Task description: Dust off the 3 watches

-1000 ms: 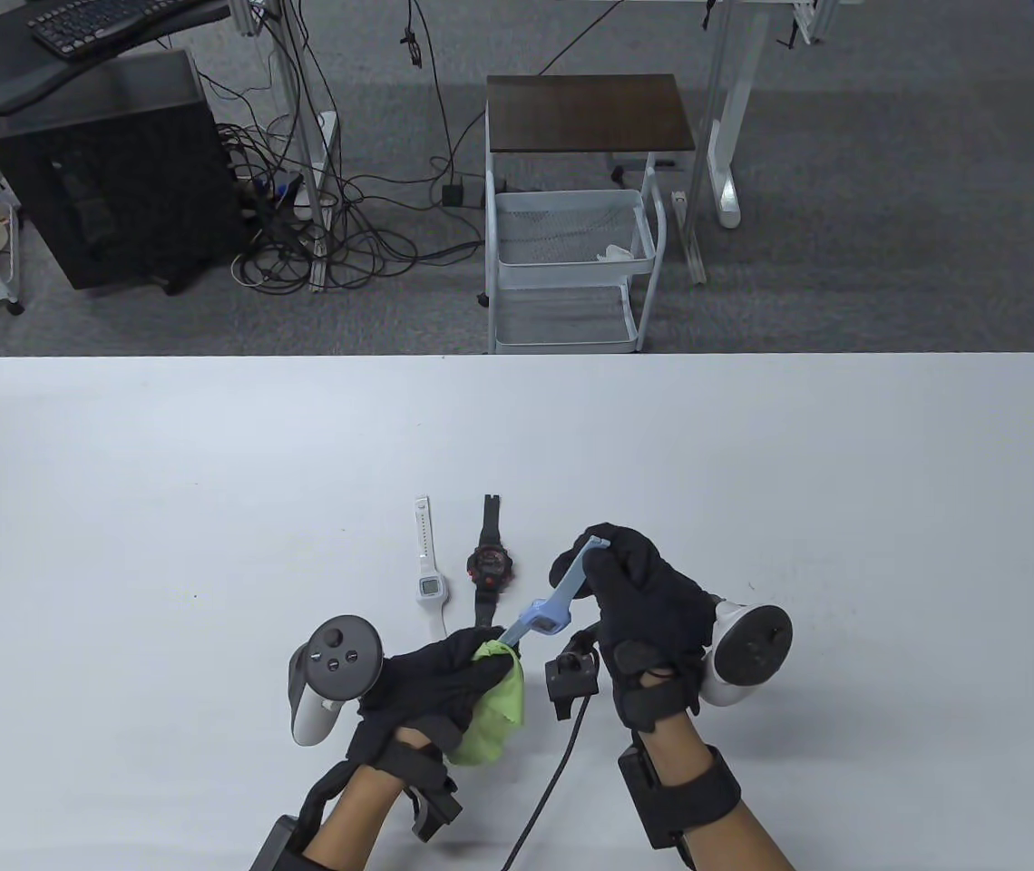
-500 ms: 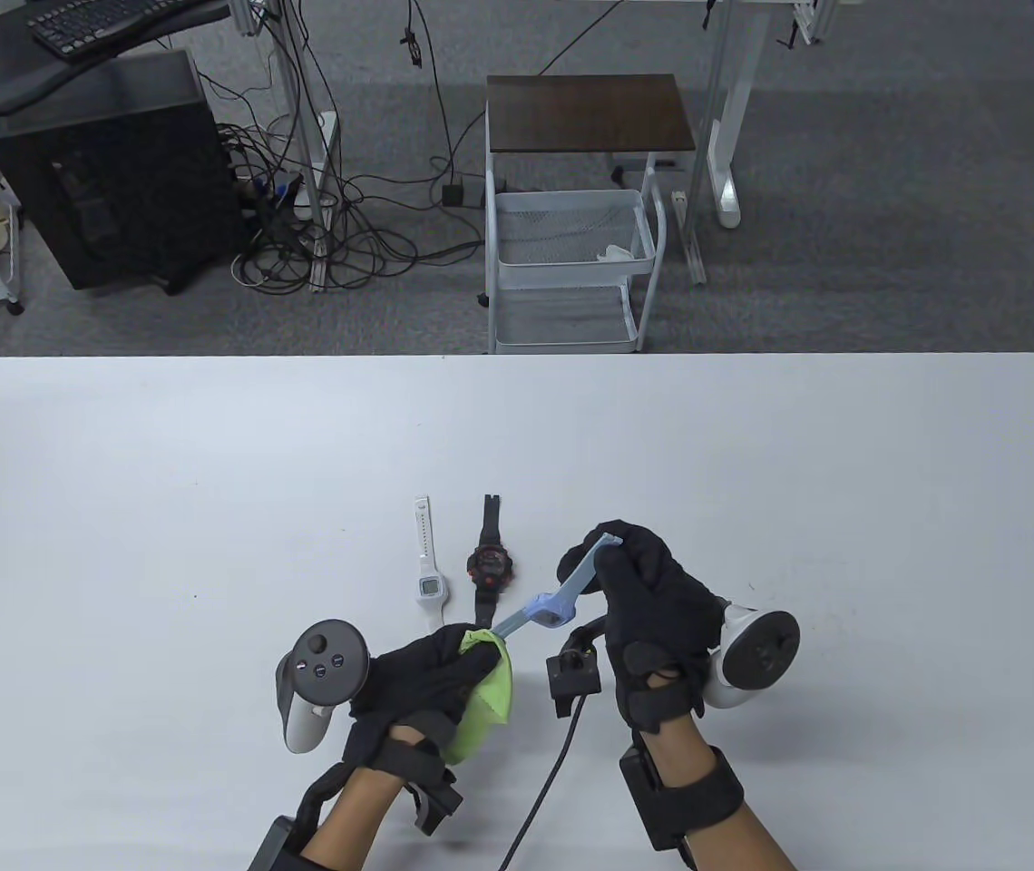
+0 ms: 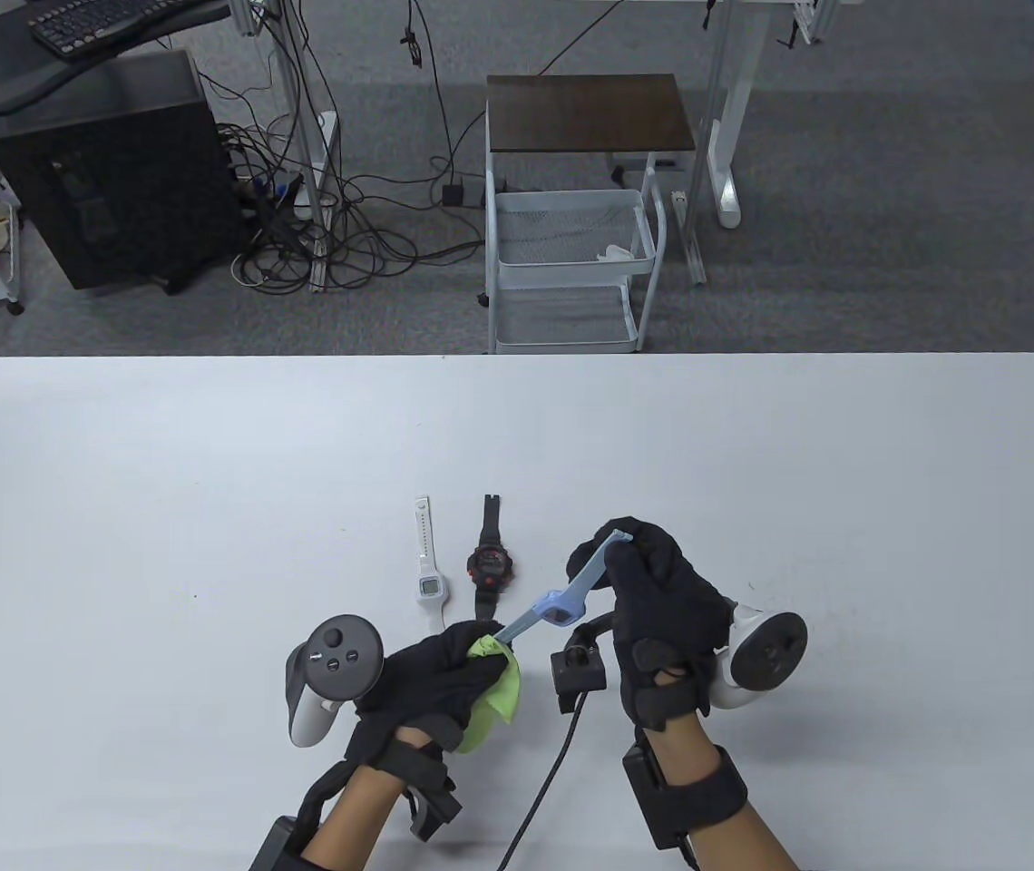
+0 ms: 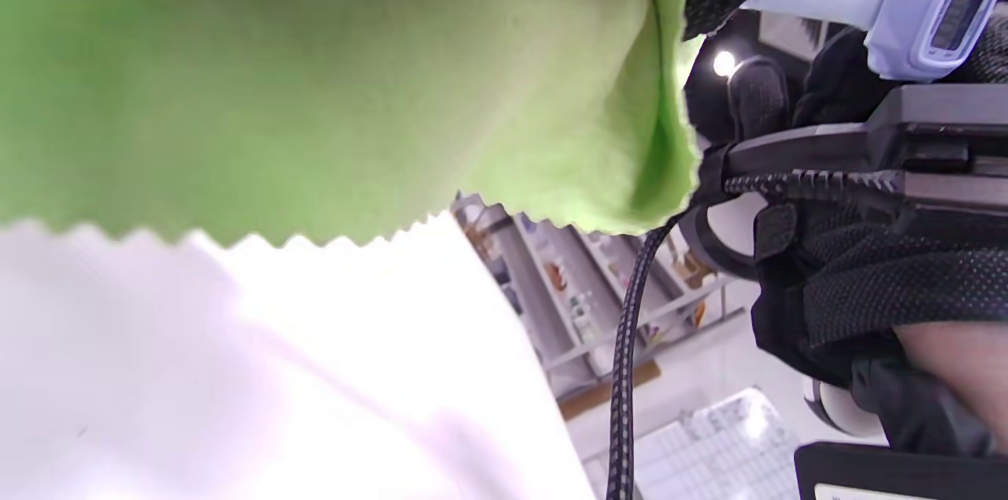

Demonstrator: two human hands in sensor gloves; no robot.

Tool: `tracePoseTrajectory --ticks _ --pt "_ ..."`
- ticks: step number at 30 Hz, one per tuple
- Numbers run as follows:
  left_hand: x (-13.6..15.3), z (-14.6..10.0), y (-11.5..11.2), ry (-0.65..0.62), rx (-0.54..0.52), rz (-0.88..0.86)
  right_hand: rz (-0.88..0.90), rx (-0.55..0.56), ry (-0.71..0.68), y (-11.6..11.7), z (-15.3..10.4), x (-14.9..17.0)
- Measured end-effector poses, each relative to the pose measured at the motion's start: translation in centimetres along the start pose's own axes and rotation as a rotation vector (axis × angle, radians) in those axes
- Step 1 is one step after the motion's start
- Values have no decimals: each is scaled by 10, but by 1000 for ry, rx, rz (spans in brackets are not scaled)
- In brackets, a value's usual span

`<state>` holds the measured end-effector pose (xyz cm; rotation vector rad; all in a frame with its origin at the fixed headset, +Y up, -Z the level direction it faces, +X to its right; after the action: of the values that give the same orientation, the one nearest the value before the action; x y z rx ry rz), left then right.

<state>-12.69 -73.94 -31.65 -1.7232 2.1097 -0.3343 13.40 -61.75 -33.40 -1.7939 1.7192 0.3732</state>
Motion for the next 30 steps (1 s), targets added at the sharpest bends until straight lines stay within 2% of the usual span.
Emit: tracePoseTrajectory --ticks 2,7,17,27,30 --pt "0 0 0 -11 -25 -8 3 2 2 0 0 0" --pt "0 1 -3 -19 17 -63 4 12 -4 -2 0 -1" --pt "-8 1 -3 -29 41 88 0 20 -18 -6 3 -5" --pt "-6 -1 3 -31 -3 109 -1 39 -40 -10 3 -8" --pt "-5 -1 1 -8 -9 189 17 68 -48 -17 6 -12"
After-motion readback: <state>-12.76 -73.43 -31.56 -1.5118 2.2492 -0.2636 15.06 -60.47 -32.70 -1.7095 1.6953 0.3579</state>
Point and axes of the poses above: the tracker on the back of each hand, its own x axis roughly to the little-finger side, its own z axis roughly from the wrist to the fingertips, y = z × x, the point moved 5 cm from there along z, roughly from the wrist to the fingertips, and after that the axes turned 11 degrees about -z, right-handed, at the moved point
